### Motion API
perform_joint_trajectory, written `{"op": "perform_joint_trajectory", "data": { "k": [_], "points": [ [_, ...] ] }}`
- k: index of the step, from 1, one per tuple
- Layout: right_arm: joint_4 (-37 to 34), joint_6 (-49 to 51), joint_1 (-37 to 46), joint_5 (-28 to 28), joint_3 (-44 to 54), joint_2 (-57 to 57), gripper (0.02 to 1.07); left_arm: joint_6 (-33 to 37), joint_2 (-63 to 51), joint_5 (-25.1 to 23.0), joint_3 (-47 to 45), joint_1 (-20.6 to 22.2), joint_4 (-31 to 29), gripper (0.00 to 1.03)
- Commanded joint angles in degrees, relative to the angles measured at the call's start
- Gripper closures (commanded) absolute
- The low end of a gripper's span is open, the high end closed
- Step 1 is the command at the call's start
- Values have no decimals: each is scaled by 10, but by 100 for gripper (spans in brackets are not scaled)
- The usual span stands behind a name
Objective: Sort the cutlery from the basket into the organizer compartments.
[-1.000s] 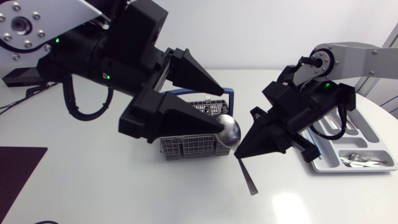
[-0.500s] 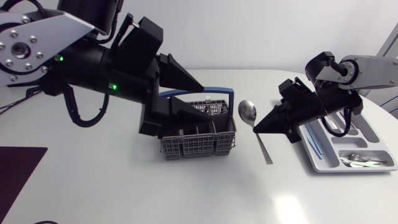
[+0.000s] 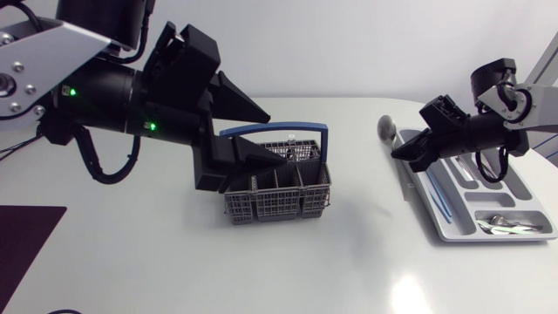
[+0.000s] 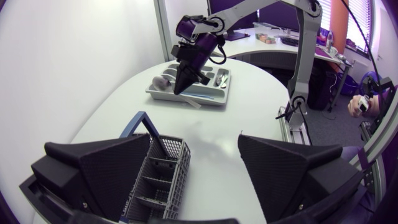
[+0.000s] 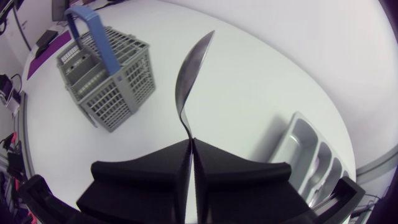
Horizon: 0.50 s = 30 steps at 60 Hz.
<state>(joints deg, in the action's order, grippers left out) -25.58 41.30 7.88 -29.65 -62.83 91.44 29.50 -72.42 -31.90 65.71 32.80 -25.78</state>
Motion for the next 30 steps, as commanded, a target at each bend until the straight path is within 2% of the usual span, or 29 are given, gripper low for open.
{"op": "perform_joint_trajectory", "data": {
  "k": [1,12,22,30],
  "points": [
    [26,-46,16,21,-25,17,101,-15,13,6,-16,3,5,6],
    [65,-93,47,94,-64,43,101,-15,18,18,-20,3,5,6],
    [107,-119,65,191,-88,72,101,-15,18,37,-24,11,7,6],
    [120,-131,80,232,-108,105,101,-13,22,61,-31,13,14,6]
  ]
}}
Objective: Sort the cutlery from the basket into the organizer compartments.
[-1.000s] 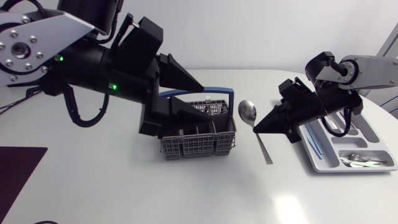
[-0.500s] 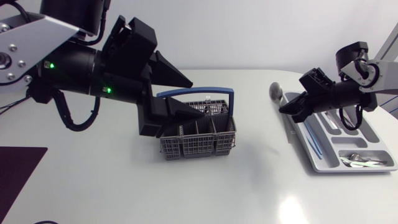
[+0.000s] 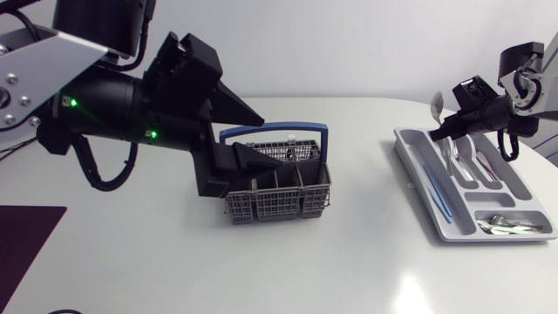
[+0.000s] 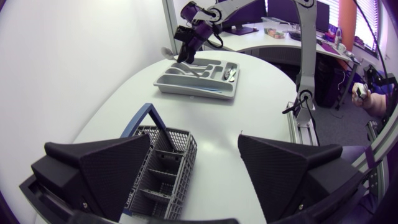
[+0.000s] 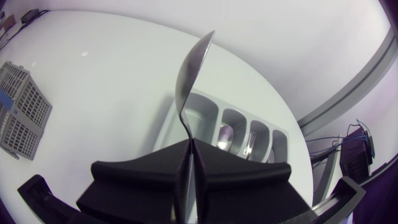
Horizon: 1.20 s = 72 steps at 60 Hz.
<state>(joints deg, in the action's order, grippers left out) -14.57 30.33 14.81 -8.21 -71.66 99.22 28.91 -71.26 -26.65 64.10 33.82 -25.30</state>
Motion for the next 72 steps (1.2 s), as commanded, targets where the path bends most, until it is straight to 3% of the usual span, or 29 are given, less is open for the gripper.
{"op": "perform_joint_trajectory", "data": {
  "k": [1,32,72],
  "points": [
    [10,-23,13,21,-23,31,101,-7,11,13,-15,3,10,6],
    [-8,-51,42,98,-103,132,101,-11,30,32,-25,5,10,5],
    [-78,-69,52,97,-178,249,101,-16,41,37,-23,19,3,5]
  ]
}}
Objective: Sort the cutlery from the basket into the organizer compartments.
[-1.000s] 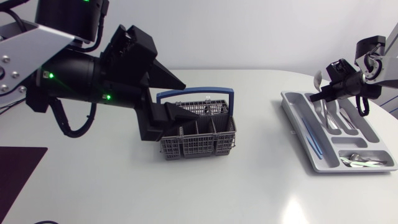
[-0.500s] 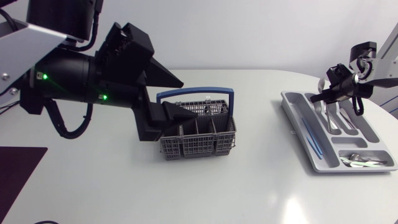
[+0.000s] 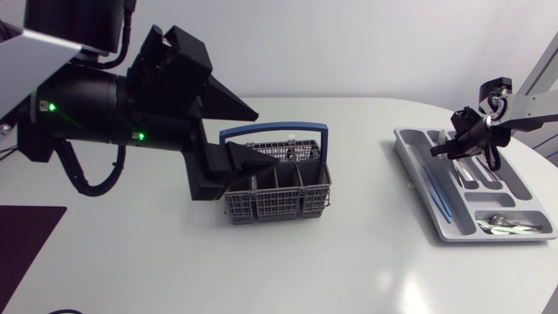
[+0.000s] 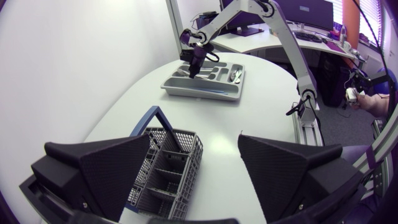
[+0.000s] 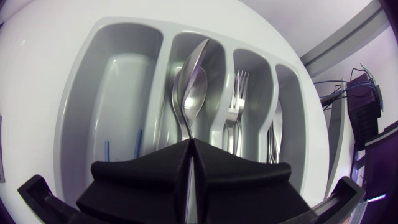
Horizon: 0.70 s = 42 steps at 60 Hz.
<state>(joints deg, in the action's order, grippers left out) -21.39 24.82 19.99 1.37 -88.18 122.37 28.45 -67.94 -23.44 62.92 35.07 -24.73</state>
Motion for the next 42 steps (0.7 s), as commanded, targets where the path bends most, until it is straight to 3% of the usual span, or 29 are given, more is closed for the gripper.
{"op": "perform_joint_trajectory", "data": {
  "k": [1,6,11,15,22,42],
  "points": [
    [-10,-14,1,0,-13,17,101,-11,8,6,-10,7,-3,5],
    [-10,-14,0,0,-12,18,100,-11,10,10,-10,10,-4,5],
    [-15,-14,0,-8,-12,17,73,-11,11,11,-10,10,-5,6],
    [-16,-14,0,-12,-9,14,67,-11,11,12,-9,10,-6,5],
    [-22,-13,0,-19,-8,3,42,-11,11,14,-5,11,-6,6],
    [-9,-8,-11,-60,76,-146,32,-17,22,26,-2,6,-11,5]
  ]
}}
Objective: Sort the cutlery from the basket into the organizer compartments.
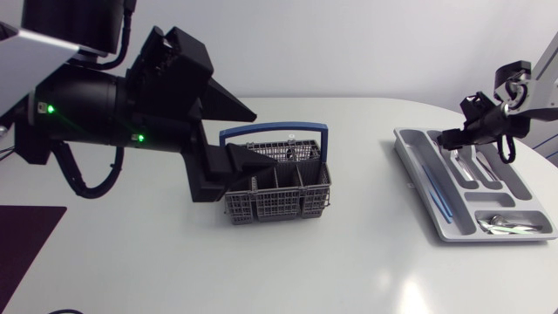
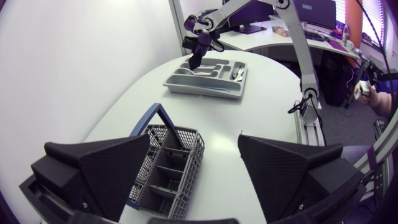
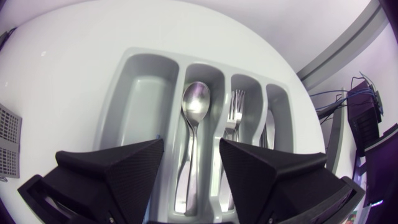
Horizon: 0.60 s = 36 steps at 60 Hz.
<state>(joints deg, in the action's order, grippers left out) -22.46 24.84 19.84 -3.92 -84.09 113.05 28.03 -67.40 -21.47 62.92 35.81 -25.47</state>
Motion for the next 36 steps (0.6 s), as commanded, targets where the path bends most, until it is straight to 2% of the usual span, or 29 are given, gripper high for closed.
{"op": "perform_joint_trajectory", "data": {
  "k": [1,17,32,36],
  "points": [
    [2,-8,-10,-8,38,-57,32,-13,17,6,-2,-2,-4,5],
    [9,12,-68,-57,149,-201,31,-13,49,30,-24,-23,-14,6],
    [3,7,-143,-85,212,-276,31,-10,68,30,-75,-104,-7,6],
    [0,-1,-172,-84,220,-282,25,-6,68,30,-103,-133,17,6]
  ]
}}
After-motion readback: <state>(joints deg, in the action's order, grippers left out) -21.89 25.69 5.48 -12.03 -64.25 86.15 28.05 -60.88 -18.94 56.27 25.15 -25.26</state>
